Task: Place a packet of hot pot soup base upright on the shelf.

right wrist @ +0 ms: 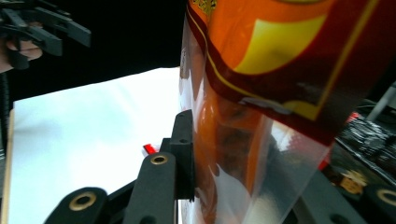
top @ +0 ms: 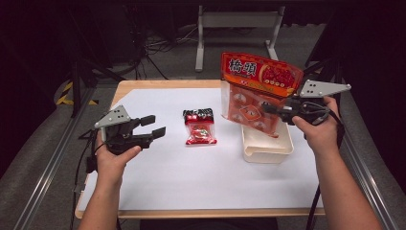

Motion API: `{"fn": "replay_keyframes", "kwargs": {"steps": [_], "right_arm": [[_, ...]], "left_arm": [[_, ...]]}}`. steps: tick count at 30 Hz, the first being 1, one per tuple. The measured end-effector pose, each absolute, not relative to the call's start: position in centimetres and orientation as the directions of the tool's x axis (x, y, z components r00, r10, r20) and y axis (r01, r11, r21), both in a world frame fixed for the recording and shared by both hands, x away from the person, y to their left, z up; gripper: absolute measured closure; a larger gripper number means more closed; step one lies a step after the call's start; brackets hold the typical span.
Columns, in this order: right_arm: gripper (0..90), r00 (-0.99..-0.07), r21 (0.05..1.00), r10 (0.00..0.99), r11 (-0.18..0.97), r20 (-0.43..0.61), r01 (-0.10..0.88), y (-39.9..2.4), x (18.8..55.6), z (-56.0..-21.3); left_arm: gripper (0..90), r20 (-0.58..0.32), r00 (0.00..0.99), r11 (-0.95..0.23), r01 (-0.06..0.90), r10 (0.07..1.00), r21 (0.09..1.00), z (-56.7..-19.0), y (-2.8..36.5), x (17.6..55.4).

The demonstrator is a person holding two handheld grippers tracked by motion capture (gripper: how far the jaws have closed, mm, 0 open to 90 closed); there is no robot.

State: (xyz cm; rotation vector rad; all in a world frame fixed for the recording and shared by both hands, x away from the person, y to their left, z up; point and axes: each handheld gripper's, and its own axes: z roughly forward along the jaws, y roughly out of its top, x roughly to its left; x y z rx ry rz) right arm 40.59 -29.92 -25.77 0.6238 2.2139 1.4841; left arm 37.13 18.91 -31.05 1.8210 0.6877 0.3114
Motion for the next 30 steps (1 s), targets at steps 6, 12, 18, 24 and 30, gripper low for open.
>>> {"fn": "replay_keyframes", "kwargs": {"steps": [6, 12, 18, 24, 30], "right_arm": [[70.3, -0.799, 0.933, 0.593, 0.335, -0.097, 0.135, -30.8, 41.1, -26.1], [70.3, -0.779, 0.935, 0.62, 0.326, -0.099, 0.141, -31.6, 41.6, -26.7], [70.3, -0.766, 0.939, 0.639, 0.304, -0.075, 0.162, -32.4, 41.8, -27.5], [70.3, -0.752, 0.945, 0.658, 0.272, -0.047, 0.179, -33.1, 42.0, -28.4], [70.4, -0.736, 0.948, 0.677, 0.255, -0.034, 0.191, -33.7, 42.2, -29.4]], "left_arm": [[40.0, -0.122, 0.787, -0.226, 0.317, 0.604, 0.921, -31.2, 19.0, 37.3], [39.4, -0.129, 0.781, -0.224, 0.327, 0.61, 0.918, -31.4, 19.3, 37.5], [39.3, -0.131, 0.785, -0.227, 0.329, 0.606, 0.917, -31.5, 19.2, 37.5], [38.9, -0.135, 0.785, -0.229, 0.333, 0.605, 0.915, -31.6, 19.4, 37.7], [38.6, -0.142, 0.783, -0.226, 0.34, 0.605, 0.913, -31.7, 19.4, 37.7]]}}
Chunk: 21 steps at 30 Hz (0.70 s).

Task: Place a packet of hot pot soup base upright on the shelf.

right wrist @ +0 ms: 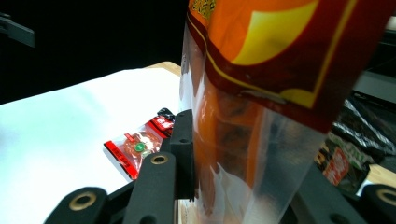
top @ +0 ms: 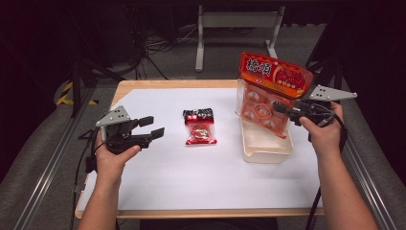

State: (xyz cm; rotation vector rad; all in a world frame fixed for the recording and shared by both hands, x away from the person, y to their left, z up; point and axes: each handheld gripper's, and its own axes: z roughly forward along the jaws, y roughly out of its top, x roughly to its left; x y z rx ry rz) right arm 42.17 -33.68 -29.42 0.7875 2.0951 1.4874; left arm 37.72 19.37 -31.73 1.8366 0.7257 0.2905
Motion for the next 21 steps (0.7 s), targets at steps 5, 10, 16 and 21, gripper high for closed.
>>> {"fn": "replay_keyframes", "kwargs": {"steps": [5, 10, 16, 21], "right_arm": [[70.4, -0.733, 0.948, 0.68, 0.245, -0.021, 0.2, -34.0, 42.4, -30.1], [70.4, -0.726, 0.952, 0.688, 0.236, -0.022, 0.195, -34.3, 42.4, -30.7], [70.3, -0.719, 0.954, 0.695, 0.224, -0.013, 0.2, -34.5, 42.6, -31.5], [70.3, -0.713, 0.957, 0.701, 0.208, -0.003, 0.201, -34.7, 42.6, -31.9]], "left_arm": [[38.6, -0.15, 0.785, -0.227, 0.347, 0.6, 0.91, -31.8, 19.3, 37.8], [38.1, -0.148, 0.783, -0.229, 0.348, 0.604, 0.909, -31.9, 19.4, 37.9], [37.9, -0.15, 0.782, -0.229, 0.351, 0.605, 0.908, -32.0, 19.5, 38.0], [37.4, -0.162, 0.778, -0.221, 0.36, 0.606, 0.906, -32.1, 19.6, 38.0]]}}
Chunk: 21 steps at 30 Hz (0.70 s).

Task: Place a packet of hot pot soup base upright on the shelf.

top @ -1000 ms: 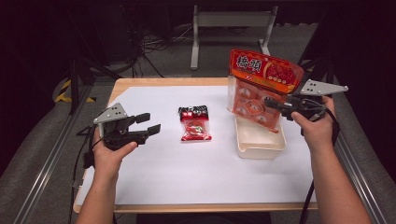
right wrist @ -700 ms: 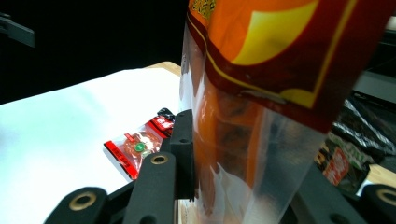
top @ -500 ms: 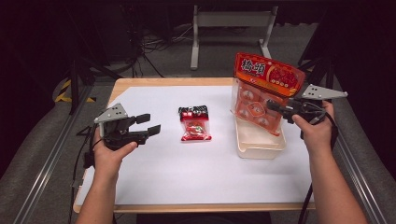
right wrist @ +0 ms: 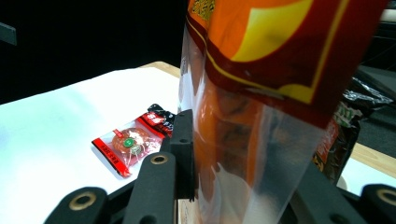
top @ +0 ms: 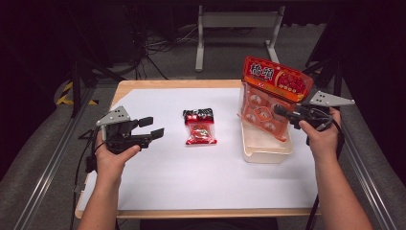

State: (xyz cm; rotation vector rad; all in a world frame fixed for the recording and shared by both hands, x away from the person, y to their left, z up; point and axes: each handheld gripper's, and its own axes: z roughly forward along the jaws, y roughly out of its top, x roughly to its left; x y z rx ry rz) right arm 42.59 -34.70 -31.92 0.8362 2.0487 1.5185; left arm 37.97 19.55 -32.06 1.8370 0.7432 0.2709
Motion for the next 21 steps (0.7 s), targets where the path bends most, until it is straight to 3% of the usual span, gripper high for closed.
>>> {"fn": "replay_keyframes", "kwargs": {"steps": [21], "right_arm": [[70.2, -0.652, 0.936, 0.758, 0.229, 0.0, 0.266, -34.9, 42.0, -34.0]], "left_arm": [[37.1, -0.167, 0.778, -0.217, 0.364, 0.606, 0.906, -32.2, 19.6, 38.0]]}}
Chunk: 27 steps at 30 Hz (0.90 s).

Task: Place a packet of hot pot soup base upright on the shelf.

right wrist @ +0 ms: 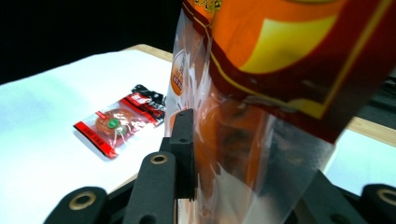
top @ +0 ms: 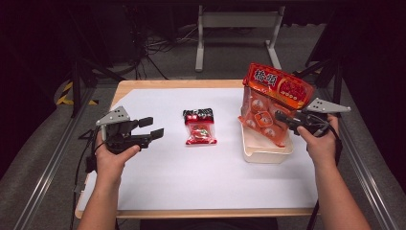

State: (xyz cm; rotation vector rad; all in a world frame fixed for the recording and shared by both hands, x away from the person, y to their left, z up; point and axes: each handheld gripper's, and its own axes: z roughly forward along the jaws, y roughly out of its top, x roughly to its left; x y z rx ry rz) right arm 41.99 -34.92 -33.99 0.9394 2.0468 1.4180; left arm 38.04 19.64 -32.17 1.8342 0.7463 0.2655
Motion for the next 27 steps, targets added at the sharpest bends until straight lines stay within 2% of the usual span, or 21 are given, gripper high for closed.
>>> {"fn": "replay_keyframes", "kwargs": {"steps": [15, 22, 27], "right_arm": [[70.2, -0.613, 0.913, 0.787, 0.298, -0.07, 0.278, -34.2, 41.1, -35.2], [70.2, -0.603, 0.861, 0.787, 0.391, -0.13, 0.326, -32.5, 41.3, -36.5], [70.1, -0.609, 0.878, 0.792, 0.324, -0.047, 0.353, -33.8, 41.6, -37.0]], "left_arm": [[37.1, -0.173, 0.78, -0.221, 0.37, 0.602, 0.902, -32.2, 19.5, 38.1], [37.0, -0.173, 0.78, -0.215, 0.366, 0.601, 0.906, -32.2, 19.7, 38.0], [37.0, -0.181, 0.779, -0.212, 0.373, 0.6, 0.903, -32.3, 19.6, 38.1]]}}
